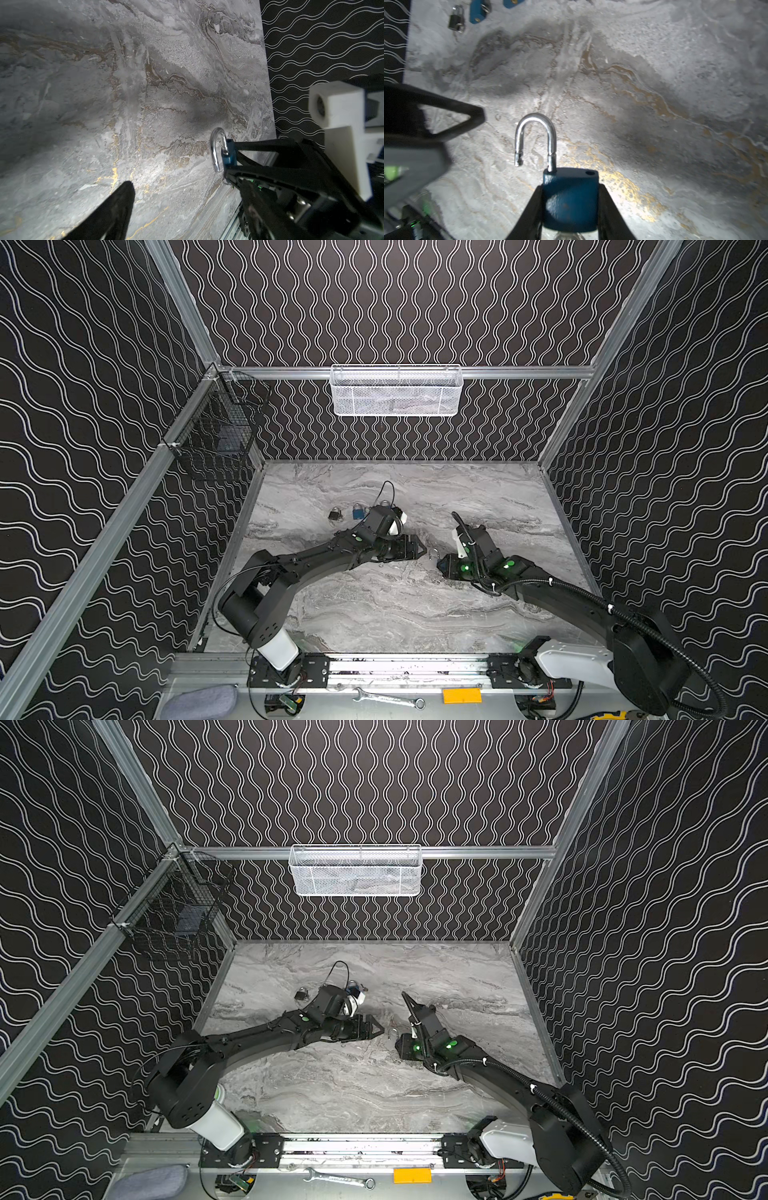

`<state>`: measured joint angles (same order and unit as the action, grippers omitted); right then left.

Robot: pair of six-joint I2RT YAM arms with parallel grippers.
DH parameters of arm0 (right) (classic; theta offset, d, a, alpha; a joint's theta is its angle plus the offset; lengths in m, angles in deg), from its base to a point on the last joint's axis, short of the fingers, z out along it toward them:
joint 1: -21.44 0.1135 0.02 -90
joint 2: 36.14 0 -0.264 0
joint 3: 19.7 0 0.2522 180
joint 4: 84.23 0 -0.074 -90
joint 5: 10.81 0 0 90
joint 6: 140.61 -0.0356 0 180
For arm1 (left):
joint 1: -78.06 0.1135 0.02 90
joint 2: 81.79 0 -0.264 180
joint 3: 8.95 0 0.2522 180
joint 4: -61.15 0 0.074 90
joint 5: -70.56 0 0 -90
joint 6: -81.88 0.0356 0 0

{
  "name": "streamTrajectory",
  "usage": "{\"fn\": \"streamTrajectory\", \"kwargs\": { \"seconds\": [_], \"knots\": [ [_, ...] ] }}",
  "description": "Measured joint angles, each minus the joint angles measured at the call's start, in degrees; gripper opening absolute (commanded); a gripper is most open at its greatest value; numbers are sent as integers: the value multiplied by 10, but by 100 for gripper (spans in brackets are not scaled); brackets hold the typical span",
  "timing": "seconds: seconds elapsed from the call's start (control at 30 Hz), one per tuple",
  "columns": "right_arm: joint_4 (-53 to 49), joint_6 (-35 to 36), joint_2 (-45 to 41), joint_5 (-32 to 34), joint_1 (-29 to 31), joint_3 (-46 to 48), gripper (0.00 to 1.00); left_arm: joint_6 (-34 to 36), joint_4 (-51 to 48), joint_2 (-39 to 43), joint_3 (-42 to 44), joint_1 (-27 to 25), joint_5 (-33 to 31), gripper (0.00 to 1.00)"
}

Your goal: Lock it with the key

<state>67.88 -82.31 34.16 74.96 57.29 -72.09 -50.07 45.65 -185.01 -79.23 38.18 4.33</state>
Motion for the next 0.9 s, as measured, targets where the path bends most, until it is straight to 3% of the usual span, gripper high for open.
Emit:
{"fn": "streamTrajectory", "kwargs": {
  "seconds": [0.53,0.9],
  "knots": [
    [3,11,0,-19,11,-13,16,-31,78,-48,-16,0,54,67],
    [3,14,-4,-23,17,-15,16,-46,98,-60,-24,0,67,47]
  ]
}}
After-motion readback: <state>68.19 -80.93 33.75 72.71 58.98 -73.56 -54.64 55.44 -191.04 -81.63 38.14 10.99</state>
